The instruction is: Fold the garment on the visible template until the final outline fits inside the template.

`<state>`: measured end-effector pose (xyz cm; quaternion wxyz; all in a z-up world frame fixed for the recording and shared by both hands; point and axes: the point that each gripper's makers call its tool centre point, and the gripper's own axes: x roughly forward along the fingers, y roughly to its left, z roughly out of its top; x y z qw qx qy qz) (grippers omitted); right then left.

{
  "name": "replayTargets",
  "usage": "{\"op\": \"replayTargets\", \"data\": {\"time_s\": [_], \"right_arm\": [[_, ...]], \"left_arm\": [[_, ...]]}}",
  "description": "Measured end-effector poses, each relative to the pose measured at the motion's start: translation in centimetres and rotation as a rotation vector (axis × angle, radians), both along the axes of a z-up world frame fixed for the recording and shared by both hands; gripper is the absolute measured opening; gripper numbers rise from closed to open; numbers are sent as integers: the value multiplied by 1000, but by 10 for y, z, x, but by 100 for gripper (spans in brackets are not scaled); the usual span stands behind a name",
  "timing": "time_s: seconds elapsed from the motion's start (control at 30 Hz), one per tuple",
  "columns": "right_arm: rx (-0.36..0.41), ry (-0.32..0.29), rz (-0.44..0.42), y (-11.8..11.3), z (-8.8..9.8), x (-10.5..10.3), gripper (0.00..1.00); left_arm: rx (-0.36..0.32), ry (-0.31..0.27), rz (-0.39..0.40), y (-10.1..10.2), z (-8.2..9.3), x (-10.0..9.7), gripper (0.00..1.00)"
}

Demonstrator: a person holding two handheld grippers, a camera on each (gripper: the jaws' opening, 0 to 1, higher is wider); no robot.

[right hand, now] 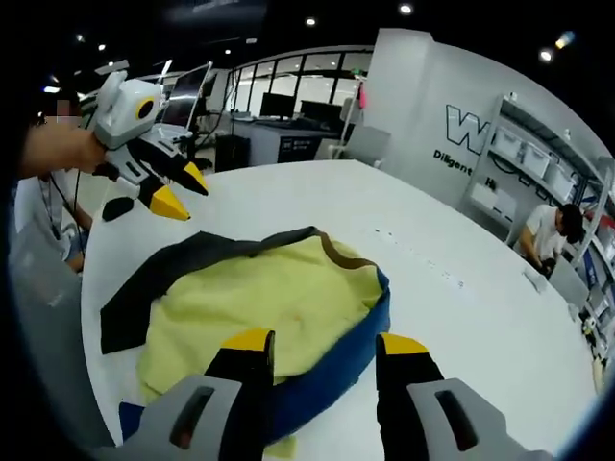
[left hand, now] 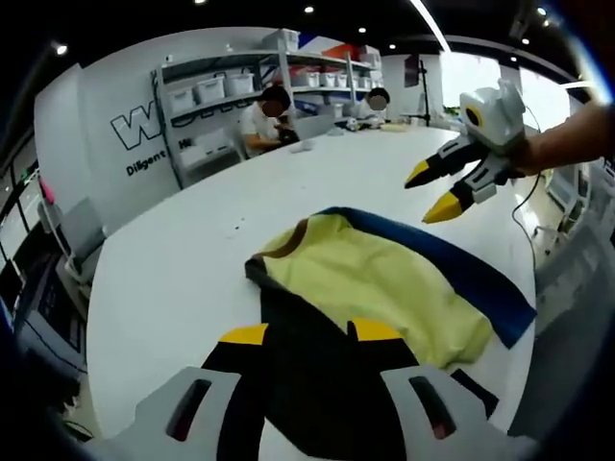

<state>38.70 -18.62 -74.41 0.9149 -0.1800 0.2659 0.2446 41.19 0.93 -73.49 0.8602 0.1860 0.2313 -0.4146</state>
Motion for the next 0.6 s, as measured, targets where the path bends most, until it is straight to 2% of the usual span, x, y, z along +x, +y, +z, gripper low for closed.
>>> {"op": "replayTargets", "data": {"time_s": [0.1, 0.23, 0.37, 0.5, 0.6], "right_arm": [[-26, -10, 3, -2, -2, -11, 39], [-17, 4, -3, -2, -5, -23, 41], [-19, 18, -13, -3, -10, -38, 43], [-9, 53, -41, -7, -19, -57, 43], [-19, 72, -39, -7, -27, -69, 43]], "left_arm": [[-3, 8, 0, 2, -5, -9, 33], [-1, 27, 6, 4, -12, -24, 36], [-21, 28, -5, 2, -18, -43, 46], [8, 26, -28, 4, -26, -59, 45], [3, 47, -24, 7, -30, -68, 46]]}}
